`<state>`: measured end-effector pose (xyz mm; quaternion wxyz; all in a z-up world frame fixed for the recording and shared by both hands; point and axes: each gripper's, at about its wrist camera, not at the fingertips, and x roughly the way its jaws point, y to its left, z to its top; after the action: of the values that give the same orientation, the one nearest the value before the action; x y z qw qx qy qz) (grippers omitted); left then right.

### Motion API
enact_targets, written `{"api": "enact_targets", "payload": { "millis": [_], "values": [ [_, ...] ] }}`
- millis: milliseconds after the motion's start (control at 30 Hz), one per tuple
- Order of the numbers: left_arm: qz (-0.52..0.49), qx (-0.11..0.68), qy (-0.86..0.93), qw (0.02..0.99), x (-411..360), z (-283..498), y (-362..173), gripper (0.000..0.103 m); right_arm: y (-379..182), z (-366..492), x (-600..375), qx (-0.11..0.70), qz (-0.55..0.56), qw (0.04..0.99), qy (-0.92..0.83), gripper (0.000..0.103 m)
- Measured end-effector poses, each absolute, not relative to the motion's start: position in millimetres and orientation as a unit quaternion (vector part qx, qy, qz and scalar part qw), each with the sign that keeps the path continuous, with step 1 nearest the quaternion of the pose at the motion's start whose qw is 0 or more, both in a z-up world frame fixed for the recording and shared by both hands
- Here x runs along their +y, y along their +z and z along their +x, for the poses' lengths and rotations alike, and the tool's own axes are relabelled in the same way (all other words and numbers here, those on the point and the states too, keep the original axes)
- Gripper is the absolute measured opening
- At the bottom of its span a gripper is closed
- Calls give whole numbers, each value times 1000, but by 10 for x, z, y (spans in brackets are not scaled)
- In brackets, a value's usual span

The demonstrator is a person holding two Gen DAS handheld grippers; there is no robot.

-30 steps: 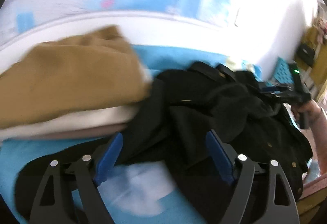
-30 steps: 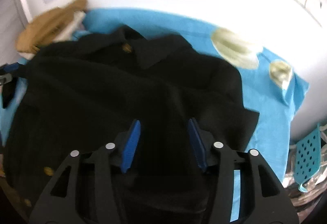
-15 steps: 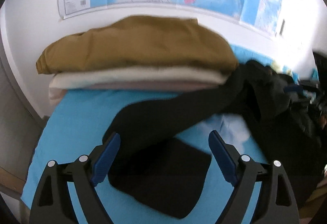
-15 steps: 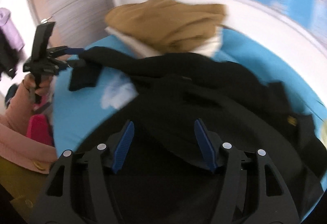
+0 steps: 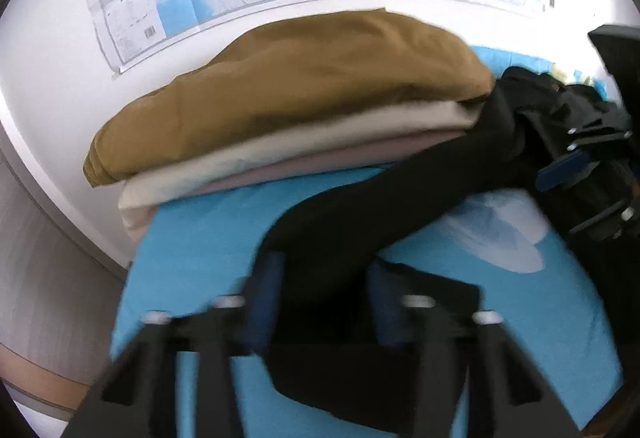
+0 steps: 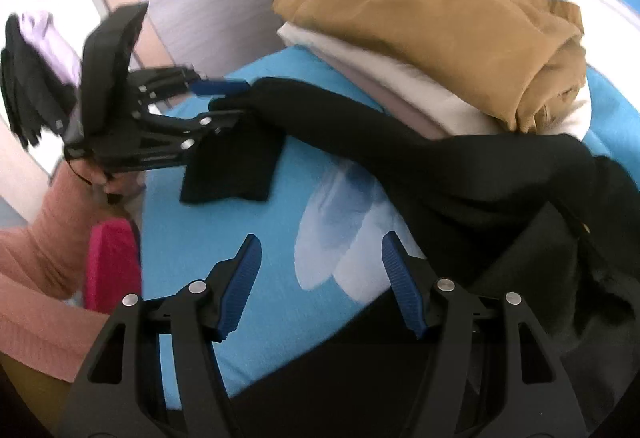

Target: Fold large clothes

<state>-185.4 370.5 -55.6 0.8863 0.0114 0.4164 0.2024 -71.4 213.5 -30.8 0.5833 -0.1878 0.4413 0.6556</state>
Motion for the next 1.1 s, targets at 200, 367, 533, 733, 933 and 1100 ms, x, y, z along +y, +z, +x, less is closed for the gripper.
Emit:
{"api": "enact_targets", "payload": {
  "millis": [200, 367, 533, 733, 933, 1100],
  "values": [
    [-91, 382, 89, 915, 3775, -1937, -90, 5, -173, -607, 1866, 437, -163, 594, 655, 66],
    [-125, 344, 14, 931, 3639, -2030, 342, 5, -116, -933, 1969, 414, -141, 556, 707, 78],
    [-134, 345, -9, 929, 3429, -1974, 359, 5, -299, -1329, 2374, 408, -164, 538, 719, 85],
    [-152, 342, -21, 927, 3373, -1922, 387, 5, -340, -1542, 2562, 395, -177, 529, 730, 23],
    [-165, 285, -88, 940, 3221, -1951, 706, 26, 426, -1057, 1690, 361, -77, 527, 766, 13],
    [-149, 208, -150, 955, 2999, -1936, 970, 62, 1164, -480, 560, 314, -62, 641, 698, 12]
  ]
}}
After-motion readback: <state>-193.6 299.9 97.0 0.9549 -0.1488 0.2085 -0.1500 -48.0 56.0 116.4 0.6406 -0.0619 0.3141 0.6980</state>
